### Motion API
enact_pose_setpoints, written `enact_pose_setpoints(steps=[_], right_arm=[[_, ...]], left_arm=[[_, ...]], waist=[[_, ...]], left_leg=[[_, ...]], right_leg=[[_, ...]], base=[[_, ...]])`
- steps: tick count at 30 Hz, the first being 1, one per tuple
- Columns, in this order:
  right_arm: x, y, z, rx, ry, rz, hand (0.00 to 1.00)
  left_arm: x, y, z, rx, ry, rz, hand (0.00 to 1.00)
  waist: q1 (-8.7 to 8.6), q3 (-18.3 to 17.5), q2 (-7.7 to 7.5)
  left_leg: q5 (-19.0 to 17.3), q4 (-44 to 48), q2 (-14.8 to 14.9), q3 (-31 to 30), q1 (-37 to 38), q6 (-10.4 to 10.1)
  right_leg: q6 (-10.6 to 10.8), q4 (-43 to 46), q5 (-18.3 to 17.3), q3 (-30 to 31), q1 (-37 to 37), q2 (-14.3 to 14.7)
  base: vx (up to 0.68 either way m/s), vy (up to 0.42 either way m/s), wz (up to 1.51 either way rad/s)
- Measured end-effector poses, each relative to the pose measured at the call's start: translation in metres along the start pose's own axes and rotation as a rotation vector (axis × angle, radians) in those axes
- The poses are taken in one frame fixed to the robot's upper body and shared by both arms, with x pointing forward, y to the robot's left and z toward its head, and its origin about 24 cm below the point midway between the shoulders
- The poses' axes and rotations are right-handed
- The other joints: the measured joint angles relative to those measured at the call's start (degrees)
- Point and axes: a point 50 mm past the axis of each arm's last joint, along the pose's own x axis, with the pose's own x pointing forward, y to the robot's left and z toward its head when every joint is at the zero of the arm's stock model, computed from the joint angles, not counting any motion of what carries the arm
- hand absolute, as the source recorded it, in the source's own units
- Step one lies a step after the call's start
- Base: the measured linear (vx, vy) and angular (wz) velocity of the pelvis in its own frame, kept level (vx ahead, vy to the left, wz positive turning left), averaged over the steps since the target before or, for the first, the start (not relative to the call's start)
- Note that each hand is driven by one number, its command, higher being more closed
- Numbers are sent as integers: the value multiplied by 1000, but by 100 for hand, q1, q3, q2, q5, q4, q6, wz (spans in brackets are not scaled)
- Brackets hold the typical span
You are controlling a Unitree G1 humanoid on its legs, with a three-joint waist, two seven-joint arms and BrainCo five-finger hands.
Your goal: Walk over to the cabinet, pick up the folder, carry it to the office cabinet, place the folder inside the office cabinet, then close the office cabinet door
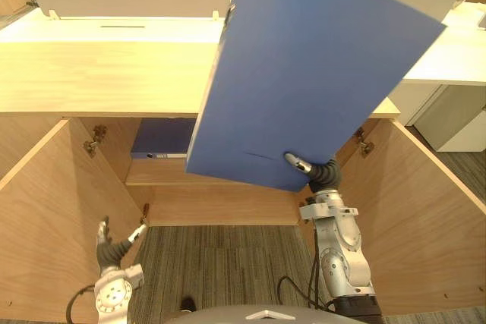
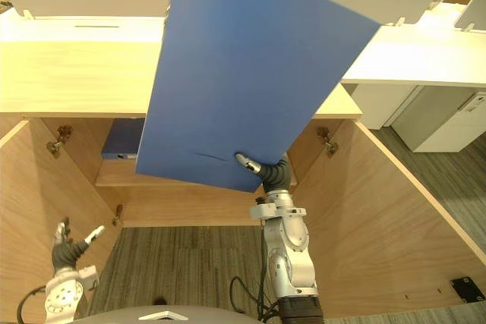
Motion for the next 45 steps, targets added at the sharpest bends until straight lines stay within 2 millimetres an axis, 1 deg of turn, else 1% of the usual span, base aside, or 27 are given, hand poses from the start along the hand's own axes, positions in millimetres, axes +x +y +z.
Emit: enact_pose_setpoints(steps=[2, 5, 9, 11, 12, 13, 14, 15, 16, 17, 18, 19, 20, 21, 23, 24, 26, 27, 30, 32, 35, 37, 39, 40, 41, 43, 45], right_arm=[[-2, 1, -12, -62, 70, 42, 100], [-7, 2, -29, -162, 172, 97, 100], [-11, 8, -47, -287, 269, 194, 100], [-8, 14, -50, -362, 280, 259, 100], [-4, 17, -51, -410, 283, 302, 100], [-1, 19, -52, -450, 284, 334, 100], [3, 21, -52, -488, 279, 363, 100], [10, 24, -51, -539, 268, 408, 100], [13, 25, -51, -567, 264, 429, 100], [19, 27, -49, -609, 250, 456, 100], [29, 27, -44, -659, 228, 482, 100], [33, 26, -43, -676, 224, 484, 100], [41, 25, -41, -714, 212, 487, 100], [47, 22, -39, -743, 210, 486, 100], [53, 18, -35, -772, 206, 479, 100], [55, 17, -33, -779, 201, 476, 100], [67, 12, -26, -786, 185, 454, 100], [70, 10, -25, -783, 189, 440, 100], [81, -3, -15, -708, 182, 351, 100], [86, -15, -1, -622, 144, 263, 100], [93, -30, 23, -520, 52, 113, 100], [97, -31, 41, -454, -28, 56, 100], [107, -34, 62, -377, -114, -11, 100], [110, -35, 68, -359, -136, -32, 100], [115, -39, 79, -319, -178, -77, 100], [124, -43, 96, -255, -237, -127, 100], [140, -44, 119, -185, -296, -151, 100]], left_arm=[[-4, 0, -29, 37, 126, -25, 0], [-7, 0, -57, 76, 265, -56, 0], [-14, 7, -77, 116, 362, -69, 0], [-15, 8, -81, 138, 378, -84, 0], [-14, 7, -82, 152, 386, -94, 0], [-14, 7, -83, 162, 391, -100, 0], [-12, 6, -81, 162, 385, -105, 0], [-8, 2, -76, 166, 367, -115, 0], [-6, 0, -73, 168, 356, -122, 0], [-1, -5, -67, 170, 333, -137, 0], [9, -16, -55, 167, 290, -161, 0], [12, -19, -49, 167, 272, -170, 0], [18, -27, -40, 166, 238, -187, 0], [22, -33, -32, 164, 213, -203, 0], [26, -38, -24, 159, 181, -213, 0], [28, -39, -22, 158, 172, -215, 0], [34, -43, -10, 150, 133, -226, 0], [35, -46, -7, 145, 124, -233, 0], [41, -56, 14, 115, 45, -264, 0], [36, -61, 36, 83, -67, -295, 0], [24, -74, 56, -7, -169, -337, 0], [22, -77, 64, -47, -199, -341, 0], [20, -80, 74, -85, -231, -345, 0], [19, -81, 76, -92, -239, -347, 0], [18, -83, 80, -110, -254, -348, 0], [17, -85, 88, -135, -277, -343, 0], [18, -88, 101, -164, -314, -338, 0]], waist=[[13, -13, -20], [42, -1, -42], [158, 87, -65], [161, 204, -31], [165, 257, -49], [169, 365, 13], [180, 427, -6], [196, 541, -21], [215, 613, 39], [221, 715, -24], [241, 1020, 25], [239, 1116, 34], [244, 1358, 71], [249, 1554, 150], [232, 1738, 245], [229, 1796, 271], [196, 2069, 290], [199, 2107, 297], [224, 2402, 334], [264, 2497, 398], [362, 2632, 536], [369, 2655, 531], [377, 2674, 514], [391, 2675, 514], [420, 2676, 512], [441, 2691, 512], [449, 2801, 517]], left_leg=[[0, 0, 8, -26, -19, 0], [-2, 0, -2, -152, -93, -4], [-27, 1, -7, -157, -113, -29], [-28, 1, -10, -157, -132, -29], [-28, 1, -12, -158, -174, -28], [-27, 2, -12, -158, -203, -28], [-11, 3, -3, -155, -274, -31], [23, 12, 6, -134, -400, -35], [45, 41, 12, -133, -513, -36], [88, 44, 17, -129, -641, -11], [134, 198, 24, -153, -926, 37], [84, 420, 37, -159, -1135, 82], [-74, 865, 84, -167, -1476, 133], [-230, 1257, 139, -211, -1768, 161], [-407, 1724, 227, -263, -2191, 153], [-442, 1834, 247, -278, -2320, 153], [-540, 2213, 294, -281, -2798, 158], [-556, 2300, 300, -283, -2926, 155], [-666, 2714, 319, -301, -3487, 125], [-748, 3061, 350, -330, -3964, 117], [-906, 3440, 418, -360, -4377, 141], [-953, 3597, 440, -354, -4656, 150], [-975, 3758, 477, -357, -4979, 149], [-995, 3810, 491, -367, -5068, 159], [-1002, 3920, 506, -386, -5226, 157], [-1012, 4117, 525, -448, -5490, 207], [-1011, 4244, 529, -512, -5717, 209]], right_leg=[[10, -18, 7, -10, 4, 7], [-3, -63, 1, -142, 24, 10], [-7, -75, -1, -143, 17, 7], [-10, -78, 1, -144, 3, 2], [-14, -78, 4, -142, -38, 1], [-19, -73, 8, -137, -78, 1], [-30, -48, 16, -126, -163, 1], [-34, 57, 18, -84, -361, 8], [-38, 120, 20, -73, -496, 13], [-42, 233, 21, -49, -673, 20], [-35, 445, 42, -40, -950, 19], [-27, 537, 47, -38, -1094, 10], [-24, 656, 49, -22, -1281, 12], [-25, 765, 45, -31, -1429, 29], [-27, 999, -10, -34, -1742, 69], [-30, 1100, -37, -36, -1865, 76], [-37, 1661, -211, 7, -2444, 61], [-42, 1793, -252, 14, -2599, 50], [-43, 2443, -469, 32, -3275, -28], [-69, 2922, -661, 27, -3793, -85], [-105, 3302, -821, 6, -4175, -129], [-118, 3483, -879, -3, -4449, -142], [-124, 3652, -913, -5, -4772, -147], [-120, 3701, -924, -5, -4856, -148], [-81, 3810, -929, -5, -5017, -154], [-75, 3999, -992, -36, -5235, -160], [-93, 4159, -1024, -139, -5435, -195]], base=[[15, -1, 5], [-5, -8, 18], [-2, 0, 2], [0, 0, 0], [0, 0, 0], [-31, 15, 0], [-35, 19, -6], [-39, 18, -6], [-36, 23, -7], [-48, 21, 1], [-35, 15, 3], [-56, 5, 3], [-58, -3, 2], [-91, 1, 1], [-96, 11, 1], [-105, 10, -3], [-128, 5, -5], [-147, 4, -1], [-146, -4, 5], [-139, -23, 12], [-83, -4, 2], [-61, -6, 1], [0, 0, 0], [0, 0, 0], [42, -27, 2], [52, -28, 7], [60, -26, 10]])
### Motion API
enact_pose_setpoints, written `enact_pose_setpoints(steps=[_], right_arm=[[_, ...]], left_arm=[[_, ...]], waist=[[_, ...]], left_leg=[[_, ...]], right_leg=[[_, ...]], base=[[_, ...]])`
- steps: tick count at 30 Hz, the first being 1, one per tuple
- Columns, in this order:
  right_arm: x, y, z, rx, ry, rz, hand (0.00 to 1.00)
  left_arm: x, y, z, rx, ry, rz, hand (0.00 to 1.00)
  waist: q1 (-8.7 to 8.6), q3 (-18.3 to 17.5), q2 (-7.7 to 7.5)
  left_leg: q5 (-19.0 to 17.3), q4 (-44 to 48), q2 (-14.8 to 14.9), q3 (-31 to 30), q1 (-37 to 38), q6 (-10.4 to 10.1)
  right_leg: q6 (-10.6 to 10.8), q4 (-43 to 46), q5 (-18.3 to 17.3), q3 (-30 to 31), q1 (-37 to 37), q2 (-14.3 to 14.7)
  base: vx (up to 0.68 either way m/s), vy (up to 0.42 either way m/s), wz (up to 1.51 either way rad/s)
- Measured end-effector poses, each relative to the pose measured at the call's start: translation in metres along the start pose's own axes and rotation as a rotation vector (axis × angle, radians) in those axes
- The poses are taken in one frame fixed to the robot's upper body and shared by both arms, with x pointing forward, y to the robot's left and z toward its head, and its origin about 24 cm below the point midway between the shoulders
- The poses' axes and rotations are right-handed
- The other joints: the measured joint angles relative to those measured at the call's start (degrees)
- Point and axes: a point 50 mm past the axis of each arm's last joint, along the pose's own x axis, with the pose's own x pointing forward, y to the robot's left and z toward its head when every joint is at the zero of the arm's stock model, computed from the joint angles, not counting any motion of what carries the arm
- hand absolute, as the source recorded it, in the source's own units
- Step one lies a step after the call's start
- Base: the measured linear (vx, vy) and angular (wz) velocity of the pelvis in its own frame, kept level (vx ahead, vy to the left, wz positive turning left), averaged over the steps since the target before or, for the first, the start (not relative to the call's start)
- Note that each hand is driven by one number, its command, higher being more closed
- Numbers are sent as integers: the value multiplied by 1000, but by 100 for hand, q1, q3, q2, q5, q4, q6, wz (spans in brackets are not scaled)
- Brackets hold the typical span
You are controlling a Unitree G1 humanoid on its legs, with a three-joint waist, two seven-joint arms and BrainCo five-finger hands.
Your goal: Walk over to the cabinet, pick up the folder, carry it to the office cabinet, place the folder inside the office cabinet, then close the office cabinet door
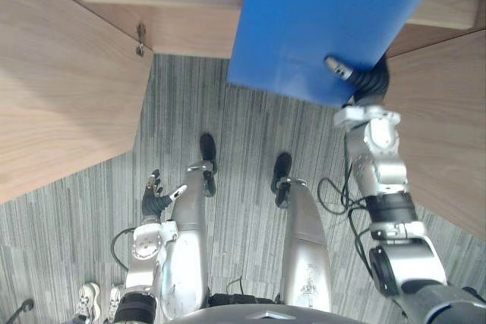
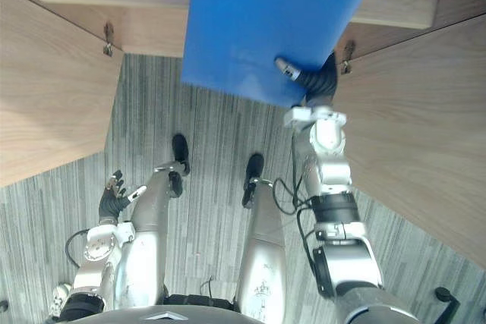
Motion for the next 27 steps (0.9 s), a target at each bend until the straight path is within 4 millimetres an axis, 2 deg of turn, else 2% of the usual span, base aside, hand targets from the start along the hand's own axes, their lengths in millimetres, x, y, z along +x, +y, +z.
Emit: enact_pose_setpoints(steps=[5, 9, 11, 13, 16, 18, 20, 22, 24, 27], right_arm=[[35, -4, 23, 49, -25, -50, 100], [53, -7, 34, 85, -32, -102, 100], [64, -6, 40, 158, -28, -154, 100], [71, -2, 48, 211, -39, -174, 100], [74, 6, 49, 302, -32, -188, 100], [80, 17, 53, 405, -25, -209, 100], [82, 19, 56, 456, -24, -233, 100], [86, 19, 65, 505, -43, -259, 100], [95, 22, 88, 587, -103, -269, 100], [104, 31, 111, 639, -169, -252, 100]], left_arm=[[4, -1, 9, -57, -31, 33, 0], [6, -2, 13, -78, -43, 48, 0], [7, -3, 14, -92, -45, 58, 0], [7, -3, 14, -99, -43, 67, 0], [8, -2, 15, -99, -45, 79, 0], [10, -6, 18, -107, -50, 78, 0], [12, -10, 20, -113, -58, 72, 0], [14, -17, 24, -123, -65, 64, 0], [17, -25, 28, -131, -73, 44, 0], [18, -30, 28, -148, -64, 43, 0]], waist=[[25, 76, -5], [27, 78, -8], [29, 78, -9], [24, 78, -9], [-48, 75, -12], [-130, 73, -8], [-131, 72, -7], [-130, 71, -5], [-119, 71, -5], [-130, 66, -1]], left_leg=[[7, 66, 4, -68, -348, -7], [42, 62, -20, -71, -501, -2], [56, 31, -25, -61, -563, -1], [85, -38, -30, -20, -571, 3], [155, -166, -38, 19, -559, 27], [287, -381, -61, 61, -525, 43], [369, -508, -69, 76, -510, 37], [474, -680, -80, 85, -498, -5], [629, -886, -77, 150, -456, -14], [739, -1058, -45, 258, -379, -12]], right_leg=[[-7, 141, -33, -30, -322, -16], [-5, 173, -33, -40, -477, -50], [-17, 139, -25, -49, -543, -61], [-25, 91, 0, -43, -568, -71], [-29, -18, 76, -74, -544, -76], [-34, -183, 207, -97, -553, -82], [-51, -253, 270, -125, -554, -83], [-76, -306, 320, -155, -569, -95], [-115, -340, 361, -194, -599, -115], [-140, -392, 376, -224, -596, -136]], base=[[24, -26, 5], [13, -17, 4], [0, 0, 0], [17, -7, 0], [45, 1, 0], [22, 4, -4], [-9, -3, 3], [-22, -11, 13], [-36, -39, 14], [-31, -47, 9]])
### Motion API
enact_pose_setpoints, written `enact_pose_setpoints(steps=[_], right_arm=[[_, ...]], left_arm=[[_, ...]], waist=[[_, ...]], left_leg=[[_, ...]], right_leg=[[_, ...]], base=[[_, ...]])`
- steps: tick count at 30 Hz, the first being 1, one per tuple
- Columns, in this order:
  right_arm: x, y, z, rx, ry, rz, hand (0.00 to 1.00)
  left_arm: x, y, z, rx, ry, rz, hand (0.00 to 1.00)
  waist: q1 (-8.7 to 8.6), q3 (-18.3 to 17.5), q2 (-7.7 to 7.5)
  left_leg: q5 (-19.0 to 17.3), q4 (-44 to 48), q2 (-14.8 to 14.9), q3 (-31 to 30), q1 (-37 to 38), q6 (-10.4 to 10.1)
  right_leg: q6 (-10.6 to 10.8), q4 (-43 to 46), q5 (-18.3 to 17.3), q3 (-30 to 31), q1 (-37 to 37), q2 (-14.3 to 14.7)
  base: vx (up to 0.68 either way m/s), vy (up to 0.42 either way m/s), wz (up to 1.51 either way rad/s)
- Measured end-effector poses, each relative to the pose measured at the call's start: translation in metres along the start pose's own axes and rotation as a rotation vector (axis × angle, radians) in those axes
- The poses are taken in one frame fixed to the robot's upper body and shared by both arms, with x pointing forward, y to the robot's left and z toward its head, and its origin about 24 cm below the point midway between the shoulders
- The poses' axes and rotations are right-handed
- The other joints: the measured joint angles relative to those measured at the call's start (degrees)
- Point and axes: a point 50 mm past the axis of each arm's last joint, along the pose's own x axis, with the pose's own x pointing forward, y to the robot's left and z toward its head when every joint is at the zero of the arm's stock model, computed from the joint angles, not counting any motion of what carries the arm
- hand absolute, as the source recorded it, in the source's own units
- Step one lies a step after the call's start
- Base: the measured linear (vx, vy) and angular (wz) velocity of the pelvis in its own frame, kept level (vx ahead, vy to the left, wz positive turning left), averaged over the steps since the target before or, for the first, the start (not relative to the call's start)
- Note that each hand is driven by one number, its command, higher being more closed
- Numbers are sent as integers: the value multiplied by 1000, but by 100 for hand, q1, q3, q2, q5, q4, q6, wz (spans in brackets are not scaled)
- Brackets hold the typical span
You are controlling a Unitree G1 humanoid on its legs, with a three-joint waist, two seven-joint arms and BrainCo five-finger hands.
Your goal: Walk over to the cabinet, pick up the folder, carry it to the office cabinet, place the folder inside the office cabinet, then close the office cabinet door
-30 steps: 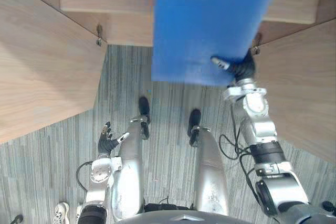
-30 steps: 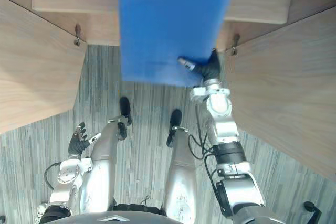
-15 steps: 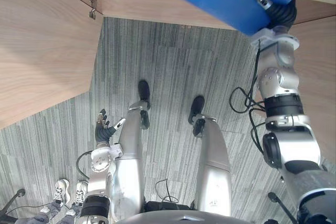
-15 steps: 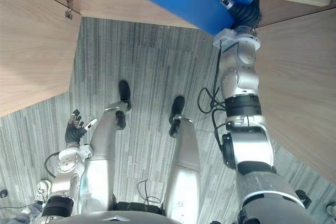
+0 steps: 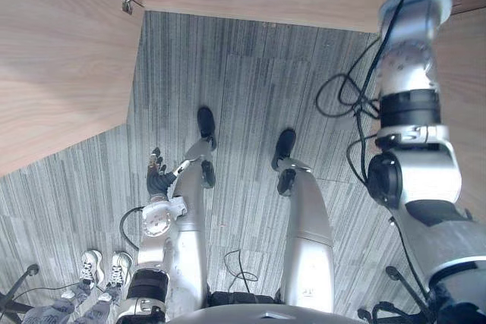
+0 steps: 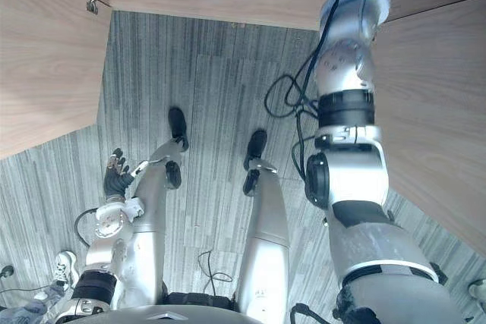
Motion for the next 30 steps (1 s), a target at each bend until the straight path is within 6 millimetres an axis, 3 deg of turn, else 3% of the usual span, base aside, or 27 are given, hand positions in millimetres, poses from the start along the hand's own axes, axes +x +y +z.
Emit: enact_pose_setpoints(steps=[16, 27, 28, 30], right_arm=[[-4, -9, -10, 124, 16, -89, 100], [6, -9, -13, 142, 63, -228, 100], [6, -8, -12, 153, 63, -230, 0], [7, -7, -13, 165, 72, -246, 0]], left_arm=[[8, -15, -5, -27, 57, 8, 0], [12, -18, -10, -27, 93, 46, 0], [12, -18, -10, -27, 93, 47, 0], [12, -18, -12, -27, 101, 53, 0]], waist=[[20, -86, 7], [19, -94, 21], [26, -94, 21], [45, -98, 28]], left_leg=[[125, -270, 27, 0, 217, 13], [272, -536, -6, -31, 260, -28], [297, -580, -14, -30, 279, -37], [312, -615, -17, -31, 327, -40]], right_leg=[[-24, -219, 30, -85, 221, 62], [-52, -342, 59, -144, 224, 71], [-56, -350, 62, -146, 230, 69], [-59, -363, 64, -150, 266, 71]], base=[[-4, -22, 0], [-7, -25, 2], [-17, -35, 4], [-19, -39, 2]])
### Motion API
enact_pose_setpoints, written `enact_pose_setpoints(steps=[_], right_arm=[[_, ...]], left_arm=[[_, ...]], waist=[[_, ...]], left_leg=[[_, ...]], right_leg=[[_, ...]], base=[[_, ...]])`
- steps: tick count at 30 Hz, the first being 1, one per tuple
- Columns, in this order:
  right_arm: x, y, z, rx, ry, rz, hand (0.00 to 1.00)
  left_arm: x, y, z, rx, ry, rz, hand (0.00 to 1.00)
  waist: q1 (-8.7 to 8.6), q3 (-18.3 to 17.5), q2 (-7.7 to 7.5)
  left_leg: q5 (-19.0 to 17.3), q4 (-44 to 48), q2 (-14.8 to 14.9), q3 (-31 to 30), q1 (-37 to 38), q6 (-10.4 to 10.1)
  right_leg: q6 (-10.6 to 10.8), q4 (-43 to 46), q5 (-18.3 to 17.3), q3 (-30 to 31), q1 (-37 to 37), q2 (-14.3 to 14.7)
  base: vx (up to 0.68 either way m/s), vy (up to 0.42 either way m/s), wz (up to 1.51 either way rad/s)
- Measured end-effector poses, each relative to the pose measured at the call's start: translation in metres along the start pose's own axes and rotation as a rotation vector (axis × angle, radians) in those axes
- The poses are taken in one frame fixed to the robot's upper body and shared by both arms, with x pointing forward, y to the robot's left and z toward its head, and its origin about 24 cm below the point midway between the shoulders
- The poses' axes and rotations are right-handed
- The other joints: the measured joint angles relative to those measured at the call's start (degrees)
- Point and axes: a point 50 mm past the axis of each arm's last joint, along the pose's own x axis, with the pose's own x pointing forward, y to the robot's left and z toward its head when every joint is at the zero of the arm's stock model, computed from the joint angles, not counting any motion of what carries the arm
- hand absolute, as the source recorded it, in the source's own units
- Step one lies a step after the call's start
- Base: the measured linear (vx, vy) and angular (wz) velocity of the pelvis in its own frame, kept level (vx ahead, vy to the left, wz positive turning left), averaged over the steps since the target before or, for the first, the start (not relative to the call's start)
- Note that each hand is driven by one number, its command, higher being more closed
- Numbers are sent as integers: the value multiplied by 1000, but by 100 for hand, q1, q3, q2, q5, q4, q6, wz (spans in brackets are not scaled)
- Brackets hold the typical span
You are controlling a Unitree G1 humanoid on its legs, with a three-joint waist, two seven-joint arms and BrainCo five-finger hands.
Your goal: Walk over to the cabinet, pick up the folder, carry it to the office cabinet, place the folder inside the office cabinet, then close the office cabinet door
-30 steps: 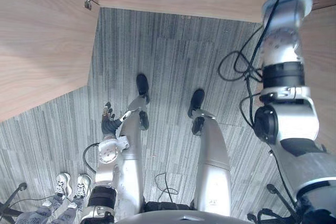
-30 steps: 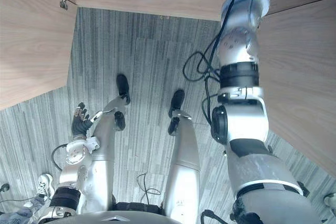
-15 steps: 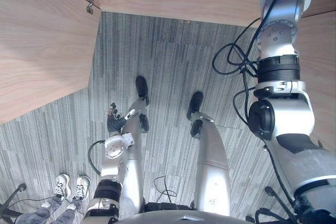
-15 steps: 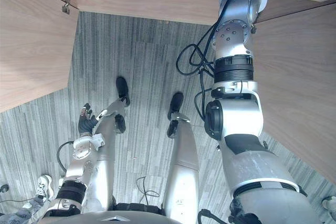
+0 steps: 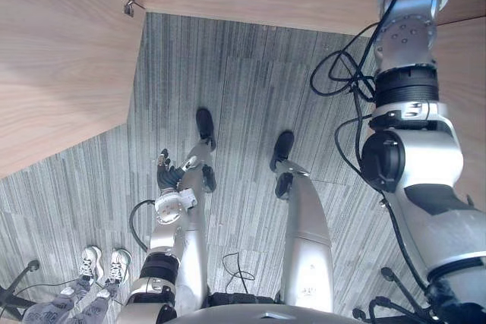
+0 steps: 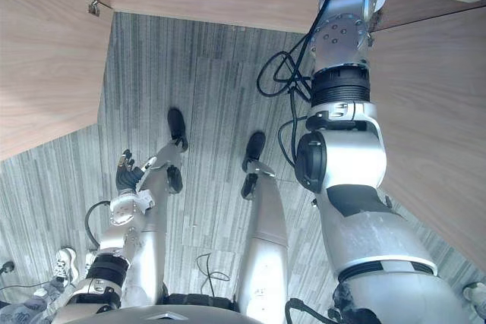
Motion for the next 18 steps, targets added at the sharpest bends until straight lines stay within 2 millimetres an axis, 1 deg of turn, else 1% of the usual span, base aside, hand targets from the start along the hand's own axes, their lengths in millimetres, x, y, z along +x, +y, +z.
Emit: enact_pose_setpoints(steps=[1, 3, 8, 18], right_arm=[[1, 0, -2, 7, 11, -22, 0], [1, 2, -3, 33, 22, -33, 0], [-1, 1, -9, 67, 41, -50, 0], [-1, 3, -6, 68, 20, -43, 0]], left_arm=[[1, -1, -3, 2, 18, 7, 0], [1, -1, -4, -4, 27, 14, 0], [4, -3, -3, -26, 35, 28, 0], [5, -2, -5, -44, 55, 40, 0]], waist=[[-3, -28, 48], [-4, -54, 89], [2, -54, 90], [-3, -55, 90]], left_leg=[[1, -5, 0, -20, 9, -1], [27, -59, -6, -27, 25, -15], [184, -311, -25, -23, 133, -42], [220, -382, -28, -28, 195, -46]], right_leg=[[0, -13, 0, -28, 34, 1], [-10, -31, 6, -45, 41, -1], [-35, -51, 24, -62, 44, 4], [-52, -87, 37, -76, 93, 12]], base=[[-17, -31, 4], [-19, -29, 4], [-25, -54, 2], [-15, -46, 0]])
